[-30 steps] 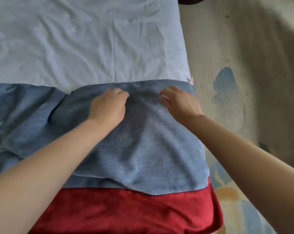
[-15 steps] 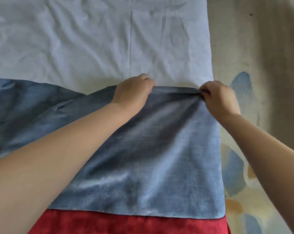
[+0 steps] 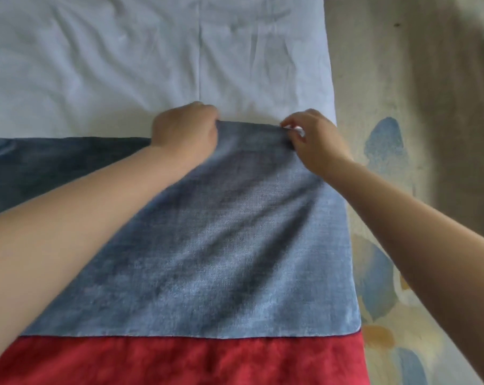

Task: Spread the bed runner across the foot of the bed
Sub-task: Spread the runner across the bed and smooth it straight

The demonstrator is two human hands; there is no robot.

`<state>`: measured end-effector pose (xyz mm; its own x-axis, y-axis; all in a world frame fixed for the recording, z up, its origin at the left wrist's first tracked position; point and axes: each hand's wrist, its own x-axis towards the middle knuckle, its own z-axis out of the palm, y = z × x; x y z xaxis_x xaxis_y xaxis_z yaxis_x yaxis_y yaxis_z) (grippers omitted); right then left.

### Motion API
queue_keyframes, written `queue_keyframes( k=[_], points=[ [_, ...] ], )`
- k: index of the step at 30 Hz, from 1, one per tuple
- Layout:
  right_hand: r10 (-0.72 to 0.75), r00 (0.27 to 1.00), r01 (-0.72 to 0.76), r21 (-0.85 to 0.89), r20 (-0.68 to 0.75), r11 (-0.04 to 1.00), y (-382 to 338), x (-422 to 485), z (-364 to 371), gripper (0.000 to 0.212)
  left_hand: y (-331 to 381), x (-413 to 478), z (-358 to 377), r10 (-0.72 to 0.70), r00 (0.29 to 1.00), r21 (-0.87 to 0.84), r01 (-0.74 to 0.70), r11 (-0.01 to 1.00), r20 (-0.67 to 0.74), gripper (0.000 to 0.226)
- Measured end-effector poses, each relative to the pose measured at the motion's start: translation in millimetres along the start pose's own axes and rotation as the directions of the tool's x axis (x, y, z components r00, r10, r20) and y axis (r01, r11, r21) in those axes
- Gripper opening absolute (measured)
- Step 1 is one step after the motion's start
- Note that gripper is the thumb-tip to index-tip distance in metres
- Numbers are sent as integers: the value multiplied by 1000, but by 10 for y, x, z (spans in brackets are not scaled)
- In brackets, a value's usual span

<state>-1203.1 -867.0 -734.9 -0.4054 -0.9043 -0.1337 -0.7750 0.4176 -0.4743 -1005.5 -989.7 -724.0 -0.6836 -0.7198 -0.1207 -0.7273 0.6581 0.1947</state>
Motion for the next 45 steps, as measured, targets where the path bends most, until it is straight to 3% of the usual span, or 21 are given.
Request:
queue_keyframes(
  k=[4,8,13,15,18,23,27,30,37,40,43,45],
  points=[
    [-35,993,40,-43,109,998,-259,128,176,25,-492,-18,-176,-161,956,-36,175,984,246,30],
    [3,991,7,-77,130,997,-267,225,220,20,-677,-66,-282,-58,884,-220,178,959,465,24],
    [21,990,-6,-108,141,994,-304,274,233,16,-727,-59,-335,-38,836,-113,119,986,548,17],
    [25,991,-9,-119,133,993,-315,272,244,15,-781,-78,-301,-30,889,-43,56,998,457,18],
    [40,994,-27,-132,102,991,-352,303,255,15,-891,-106,-278,-73,974,-9,77,997,212,9],
    [77,995,-84,-113,-58,990,-485,312,360,22,-961,-76,-184,-113,994,-44,112,993,-9,21],
    [169,985,-168,-69,15,983,-483,328,300,40,-1012,-90,-141,-134,990,-98,129,987,-45,30],
    [143,985,-121,-208,94,971,-442,399,159,32,-1096,-44,-175,-98,995,-30,97,995,-32,29],
    [148,989,-143,-162,16,976,-465,325,271,39,-924,-63,-155,-208,978,5,208,978,-4,39],
    [126,992,-129,-120,-27,984,-491,102,194,50,-759,-241,-149,-108,991,3,108,994,-79,40],
    [22,987,-36,-82,-160,996,-497,-310,151,33,-508,-576,-45,128,977,-107,-148,983,-172,38],
    [-88,983,76,-78,-161,994,-498,-738,220,22,-263,-914,60,304,938,-164,-330,929,-165,35]
  ],
)
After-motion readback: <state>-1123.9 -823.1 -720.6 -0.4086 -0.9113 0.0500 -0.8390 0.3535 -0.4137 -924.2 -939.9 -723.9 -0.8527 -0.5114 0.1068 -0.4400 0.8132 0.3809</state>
